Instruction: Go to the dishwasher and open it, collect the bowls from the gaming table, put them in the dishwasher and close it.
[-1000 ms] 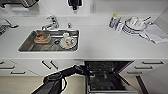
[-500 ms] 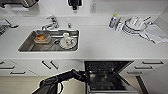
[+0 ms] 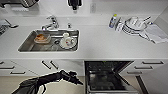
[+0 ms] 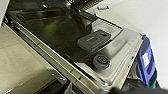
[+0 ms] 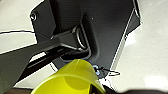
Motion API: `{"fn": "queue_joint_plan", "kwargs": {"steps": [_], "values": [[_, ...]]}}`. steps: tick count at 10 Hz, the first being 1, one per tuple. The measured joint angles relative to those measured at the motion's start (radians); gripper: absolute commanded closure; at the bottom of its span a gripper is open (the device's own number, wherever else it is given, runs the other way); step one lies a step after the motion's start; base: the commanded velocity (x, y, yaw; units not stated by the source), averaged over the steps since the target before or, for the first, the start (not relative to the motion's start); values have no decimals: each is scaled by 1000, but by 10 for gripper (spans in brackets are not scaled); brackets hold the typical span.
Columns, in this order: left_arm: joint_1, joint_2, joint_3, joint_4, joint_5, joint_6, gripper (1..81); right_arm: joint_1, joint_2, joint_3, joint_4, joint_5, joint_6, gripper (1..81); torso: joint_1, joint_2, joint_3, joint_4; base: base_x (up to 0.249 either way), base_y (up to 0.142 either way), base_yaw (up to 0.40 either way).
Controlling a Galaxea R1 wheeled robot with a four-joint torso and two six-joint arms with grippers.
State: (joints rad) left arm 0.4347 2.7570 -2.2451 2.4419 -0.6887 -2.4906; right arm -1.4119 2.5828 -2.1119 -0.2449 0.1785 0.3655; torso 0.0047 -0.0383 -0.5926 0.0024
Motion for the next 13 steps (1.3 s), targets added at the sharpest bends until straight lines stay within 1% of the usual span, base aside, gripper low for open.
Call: {"fn": "queue_joint_plan", "kwargs": {"steps": [1,2,3,5,6,7,9,10,11,13], "values": [[26,-76,49,0,26,0,10,10,-16,16,1,0,4,811,0,0,0,0,0,0,0],[70,-143,73,0,58,0,10,23,-36,42,1,-2,17,811,0,0,0,0,0,0,0],[130,-187,90,0,97,4,10,36,-67,81,1,-4,28,811,0,0,0,0,0,0,0],[269,-222,124,0,179,34,10,67,-158,182,1,-7,53,811,0,0,0,0,0,0,0],[343,-237,130,0,214,55,10,87,-208,234,1,-9,62,811,0,0,0,0,0,0,0],[417,-251,125,0,251,67,10,110,-249,282,1,-19,70,811,0,0,0,0,0,0,0],[550,-251,87,-1,326,106,10,191,-321,398,1,-41,100,811,0,0,0,0,0,0,0],[612,-239,55,-1,356,113,10,244,-352,439,1,-54,116,811,0,0,0,0,0,0,0],[666,-222,9,-2,376,127,10,294,-386,475,1,-74,135,811,0,0,0,0,0,0,0],[741,-164,-107,-4,407,137,10,375,-423,534,0,-122,166,811,0,0,0,0,0,0,0]]}}
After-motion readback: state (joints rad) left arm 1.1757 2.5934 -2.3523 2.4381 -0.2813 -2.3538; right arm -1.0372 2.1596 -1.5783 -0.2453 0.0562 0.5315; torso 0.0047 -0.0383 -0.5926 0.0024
